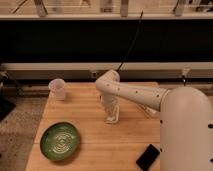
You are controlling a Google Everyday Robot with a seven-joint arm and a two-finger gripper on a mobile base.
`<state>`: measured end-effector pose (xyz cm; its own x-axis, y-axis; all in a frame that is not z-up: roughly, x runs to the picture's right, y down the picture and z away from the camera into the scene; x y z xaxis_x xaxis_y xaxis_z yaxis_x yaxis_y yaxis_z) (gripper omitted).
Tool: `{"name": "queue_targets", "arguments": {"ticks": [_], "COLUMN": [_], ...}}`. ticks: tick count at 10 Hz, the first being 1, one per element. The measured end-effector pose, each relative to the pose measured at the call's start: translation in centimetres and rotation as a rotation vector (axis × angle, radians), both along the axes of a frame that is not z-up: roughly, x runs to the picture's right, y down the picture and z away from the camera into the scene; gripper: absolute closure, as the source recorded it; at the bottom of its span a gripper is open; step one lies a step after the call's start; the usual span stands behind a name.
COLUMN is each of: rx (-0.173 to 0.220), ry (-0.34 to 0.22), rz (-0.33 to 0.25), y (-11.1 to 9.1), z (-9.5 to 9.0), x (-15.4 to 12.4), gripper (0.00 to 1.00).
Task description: Wipe the white sponge on the table
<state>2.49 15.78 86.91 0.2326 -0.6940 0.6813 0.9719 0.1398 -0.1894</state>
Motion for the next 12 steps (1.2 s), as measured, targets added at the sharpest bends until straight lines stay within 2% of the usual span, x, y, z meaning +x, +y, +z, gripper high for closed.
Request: {"name": "queue_targets", "arguments": {"ticks": [3, 6, 7, 9, 12], "rx": [-0.013, -0.026, -0.035, -0.04, -0.035], "ry": [-0.077, -0.123, -0.13, -0.129, -0.083], "rz": [-0.032, -0.053, -0.056, -0.044, -0.002], "y": [1.6, 3.0, 3.8, 4.3, 4.1], "z": [-1.7, -3.6, -4.6, -5.5, -5.8], "x": [-2.1, -2.5, -2.0, -0.4, 3.6], "gripper": [1.0, 1.0, 1.0, 1.0, 1.0]}}
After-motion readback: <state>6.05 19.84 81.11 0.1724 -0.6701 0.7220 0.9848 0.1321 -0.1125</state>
